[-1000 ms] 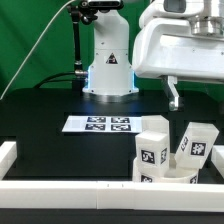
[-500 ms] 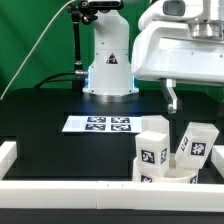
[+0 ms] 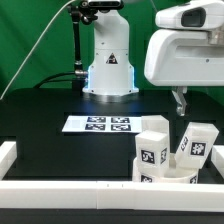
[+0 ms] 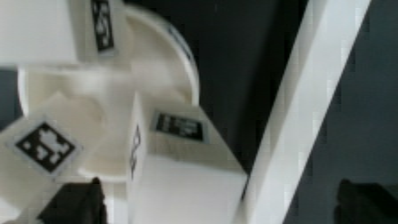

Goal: Assemble stool

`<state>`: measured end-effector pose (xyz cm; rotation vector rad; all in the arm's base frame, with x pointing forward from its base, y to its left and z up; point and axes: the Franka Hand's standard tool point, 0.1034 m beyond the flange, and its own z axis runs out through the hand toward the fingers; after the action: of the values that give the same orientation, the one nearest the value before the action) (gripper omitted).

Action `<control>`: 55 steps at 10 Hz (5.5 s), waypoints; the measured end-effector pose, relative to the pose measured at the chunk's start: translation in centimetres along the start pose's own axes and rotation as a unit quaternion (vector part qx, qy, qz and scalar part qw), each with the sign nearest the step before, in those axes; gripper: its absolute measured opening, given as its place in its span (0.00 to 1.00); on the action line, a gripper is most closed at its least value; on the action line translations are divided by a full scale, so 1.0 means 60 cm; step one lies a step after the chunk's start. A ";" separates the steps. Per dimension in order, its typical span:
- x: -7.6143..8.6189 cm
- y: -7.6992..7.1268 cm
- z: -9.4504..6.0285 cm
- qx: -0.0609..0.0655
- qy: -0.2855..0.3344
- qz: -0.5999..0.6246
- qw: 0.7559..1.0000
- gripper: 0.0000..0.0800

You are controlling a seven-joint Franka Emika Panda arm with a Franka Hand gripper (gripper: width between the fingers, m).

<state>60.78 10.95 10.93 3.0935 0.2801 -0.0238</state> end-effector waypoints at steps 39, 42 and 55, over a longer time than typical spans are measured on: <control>-0.003 0.070 0.041 -0.071 -0.033 -0.242 0.967 0.42; -0.003 0.069 0.040 -0.073 -0.026 -0.149 0.986 0.42; -0.009 0.102 0.046 0.010 -0.003 0.400 0.916 0.42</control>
Offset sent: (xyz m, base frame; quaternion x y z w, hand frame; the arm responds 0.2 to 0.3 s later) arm 0.0000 0.0000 0.0000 0.0000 0.0000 0.0000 1.0000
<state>61.32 4.72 8.40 2.9627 -0.9862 -0.0119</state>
